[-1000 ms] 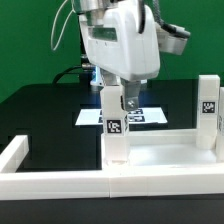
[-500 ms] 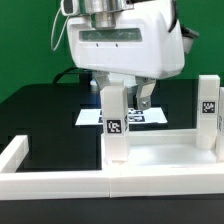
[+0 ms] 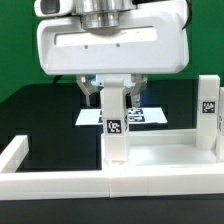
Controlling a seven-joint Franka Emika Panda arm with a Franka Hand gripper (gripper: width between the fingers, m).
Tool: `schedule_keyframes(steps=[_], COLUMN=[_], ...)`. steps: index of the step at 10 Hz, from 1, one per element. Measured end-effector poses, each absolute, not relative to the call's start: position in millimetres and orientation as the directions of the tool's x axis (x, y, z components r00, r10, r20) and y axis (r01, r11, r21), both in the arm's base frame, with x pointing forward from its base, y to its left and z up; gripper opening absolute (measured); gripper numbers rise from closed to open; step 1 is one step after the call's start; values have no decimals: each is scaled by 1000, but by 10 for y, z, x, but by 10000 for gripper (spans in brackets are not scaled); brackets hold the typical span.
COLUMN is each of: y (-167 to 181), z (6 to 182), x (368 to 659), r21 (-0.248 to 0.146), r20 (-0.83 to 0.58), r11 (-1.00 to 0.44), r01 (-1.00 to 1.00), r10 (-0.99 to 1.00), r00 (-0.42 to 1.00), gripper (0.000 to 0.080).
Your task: Assemble desk
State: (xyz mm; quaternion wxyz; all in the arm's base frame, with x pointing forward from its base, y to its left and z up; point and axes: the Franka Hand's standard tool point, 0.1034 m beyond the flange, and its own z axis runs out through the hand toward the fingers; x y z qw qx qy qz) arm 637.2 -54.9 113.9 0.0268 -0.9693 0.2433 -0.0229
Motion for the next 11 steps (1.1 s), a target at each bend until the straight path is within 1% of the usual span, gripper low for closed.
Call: schedule_keyframes(steps=[1, 2, 4, 6, 7, 9, 10, 11], y=[-547, -548, -559, -573, -574, -539, -521, -524], z=[1139, 1137, 1130, 1124, 1118, 1114, 1114, 1112], x=[6372, 6372, 6370, 6358, 6350, 6341, 6330, 6330], r21=[-65, -68, -71, -76, -89, -90, -92, -92], r20=[27, 21, 10, -5, -22, -53, -54, -52], r11=[-847, -802, -676, -439, -255, 130, 197, 192], r01=[-527, -593, -734, -895, -963, -987, -976, -977], r10=[-529, -595, -736, -898, -966, -991, -980, -981], r00=[848, 803, 677, 440, 258, -125, -193, -188], gripper=[387, 287, 287, 287, 287, 290, 290, 350])
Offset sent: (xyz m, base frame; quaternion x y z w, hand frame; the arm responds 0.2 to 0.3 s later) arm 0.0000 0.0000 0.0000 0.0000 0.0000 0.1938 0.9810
